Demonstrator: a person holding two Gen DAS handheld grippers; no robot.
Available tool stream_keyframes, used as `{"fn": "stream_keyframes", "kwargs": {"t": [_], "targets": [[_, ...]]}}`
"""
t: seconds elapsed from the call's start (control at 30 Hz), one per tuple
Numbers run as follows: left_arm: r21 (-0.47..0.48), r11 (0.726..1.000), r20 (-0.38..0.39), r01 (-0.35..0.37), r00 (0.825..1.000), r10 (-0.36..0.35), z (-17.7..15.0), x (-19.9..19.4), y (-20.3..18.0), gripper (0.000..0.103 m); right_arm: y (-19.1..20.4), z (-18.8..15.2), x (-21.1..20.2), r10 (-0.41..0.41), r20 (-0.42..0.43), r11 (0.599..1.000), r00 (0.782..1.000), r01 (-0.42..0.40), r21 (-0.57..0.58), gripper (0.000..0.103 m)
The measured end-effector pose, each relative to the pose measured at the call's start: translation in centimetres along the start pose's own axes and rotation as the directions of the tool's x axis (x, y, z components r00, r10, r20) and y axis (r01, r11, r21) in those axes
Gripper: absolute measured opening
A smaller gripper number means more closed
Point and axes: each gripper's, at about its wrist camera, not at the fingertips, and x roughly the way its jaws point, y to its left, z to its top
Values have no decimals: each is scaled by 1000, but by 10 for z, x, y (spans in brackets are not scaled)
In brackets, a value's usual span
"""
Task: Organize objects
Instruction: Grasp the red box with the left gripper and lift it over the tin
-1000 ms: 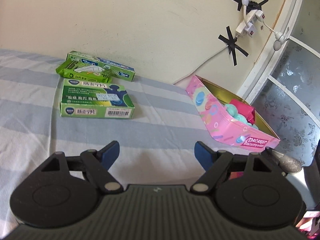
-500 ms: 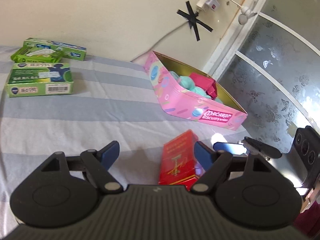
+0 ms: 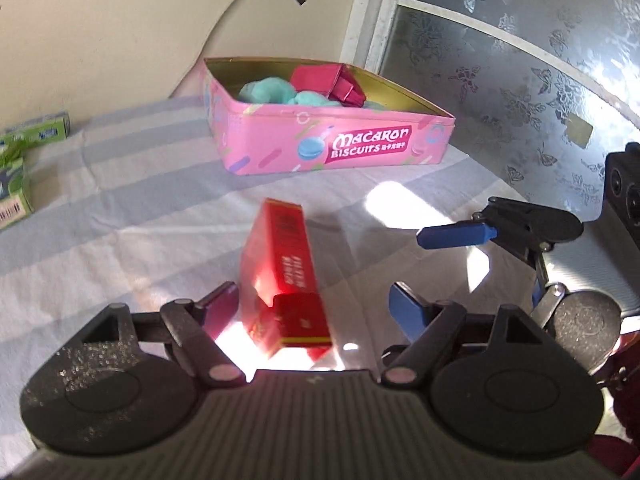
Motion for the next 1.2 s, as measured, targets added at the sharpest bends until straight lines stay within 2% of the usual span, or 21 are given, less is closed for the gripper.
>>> {"fn": "stream_keyframes", "kwargs": {"t": [0.07, 0.13, 0.23, 0.3, 0.43, 0.57, 0.73, 0.77, 0.8, 0.83, 0.87, 1.03, 1.2], "targets": [[50, 999, 38, -17, 999, 15, 5, -6, -9, 84, -4, -4, -3, -9, 5, 1000, 1000, 9, 24, 103], [80, 997, 56, 6, 998, -11, 13, -9, -17, 84, -10, -7, -4, -20, 7, 998, 1000, 20, 55, 103], [84, 995, 43, 58, 997, -61, 18, -6, -23, 84, -18, -11, -6, -36, 8, 995, 999, 35, 93, 103], [74, 995, 26, 59, 998, -61, 17, -4, -24, 84, -23, -14, -8, -37, 11, 994, 999, 36, 105, 103], [-31, 999, -7, 45, 999, -45, 16, -5, -3, 84, -21, -15, -13, -11, 30, 995, 1000, 8, 95, 103], [-123, 992, -39, 1, 999, -6, 10, -7, 23, 81, -7, -12, -9, 58, 37, 997, 998, -60, 57, 103], [-192, 978, -129, 81, 986, -107, 0, 13, 32, 66, 17, -8, 12, 126, 1, 992, 992, -126, 14, 101], [-173, 982, -114, 80, 988, -101, -1, 13, 29, 64, 22, -8, 18, 126, -11, 992, 992, -126, 5, 96], [-156, 983, -116, 98, 986, -117, -1, 16, 26, 59, 26, -7, 24, 123, -23, 992, 992, -123, -3, 85], [-163, 978, -118, 129, 982, -149, 1, 17, 25, 50, 28, -6, 29, 114, -29, 993, 993, -114, -6, 79], [-158, 981, -108, 116, 985, -134, 4, 17, 24, 50, 31, -5, 32, 85, -18, 996, 996, -86, -8, 76], [-106, 989, -16, 103, 994, -105, 42, 9, 24, 50, 23, 15, 24, 11, 93, 1000, 996, -9, -14, 73], [-5, 998, 71, 67, 995, -67, 94, 18, 18, 50, 3, 49, 19, -86, 206, 996, 975, 90, -9, 73]]}}
